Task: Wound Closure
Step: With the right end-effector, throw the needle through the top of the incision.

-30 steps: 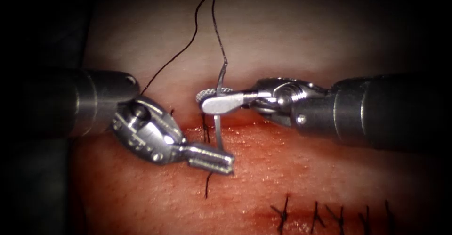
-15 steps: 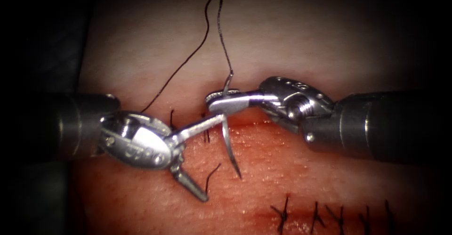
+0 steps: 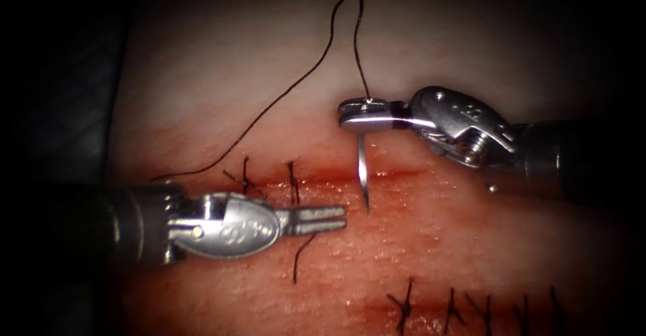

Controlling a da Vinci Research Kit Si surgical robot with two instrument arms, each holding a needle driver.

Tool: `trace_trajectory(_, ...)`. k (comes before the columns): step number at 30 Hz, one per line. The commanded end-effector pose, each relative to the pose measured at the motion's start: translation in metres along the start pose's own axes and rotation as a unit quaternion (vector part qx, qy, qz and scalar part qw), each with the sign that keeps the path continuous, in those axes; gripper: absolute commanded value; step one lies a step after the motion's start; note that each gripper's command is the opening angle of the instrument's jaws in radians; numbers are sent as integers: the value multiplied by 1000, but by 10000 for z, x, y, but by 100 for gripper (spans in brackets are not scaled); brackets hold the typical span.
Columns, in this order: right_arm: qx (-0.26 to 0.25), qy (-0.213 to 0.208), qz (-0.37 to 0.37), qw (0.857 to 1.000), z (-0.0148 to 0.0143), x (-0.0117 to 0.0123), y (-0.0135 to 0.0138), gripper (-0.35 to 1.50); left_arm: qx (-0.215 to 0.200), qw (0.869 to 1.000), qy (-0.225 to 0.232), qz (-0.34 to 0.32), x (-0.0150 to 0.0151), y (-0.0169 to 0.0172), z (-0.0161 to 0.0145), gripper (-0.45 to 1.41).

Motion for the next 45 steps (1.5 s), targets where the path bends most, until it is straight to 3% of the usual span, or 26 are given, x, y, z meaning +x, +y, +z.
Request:
trace_trajectory(1, -7, -6, -27, 1000, 7, -5, 8, -35, 3, 1000, -3, -2, -5, 0, 9, -23)
trace_trajectory(13, 5, 3, -150, 989, 19, -11, 31, -35, 27, 999, -44, -17, -51, -3, 37, -26)
trace_trajectory(17, 12, 13, -184, 983, 28, -14, 25, -35, 7, 997, -74, -10, -79, -2, 51, -45)
trace_trajectory(21, 13, 15, -217, 976, 34, -15, 27, -35, 0, 997, -81, -19, -89, 2, 57, -45)
trace_trajectory(35, 20, 20, -300, 953, 51, -28, 30, -35, -22, 995, -89, -28, -90, 17, 62, -45)
trace_trajectory(42, 15, 24, -307, 951, 51, -35, 32, -35, -35, 995, -73, -50, -91, 13, 58, -45)
trace_trajectory(45, 14, 27, -308, 951, 51, -36, 30, -35, -27, 995, -86, -48, -93, 16, 57, -33)
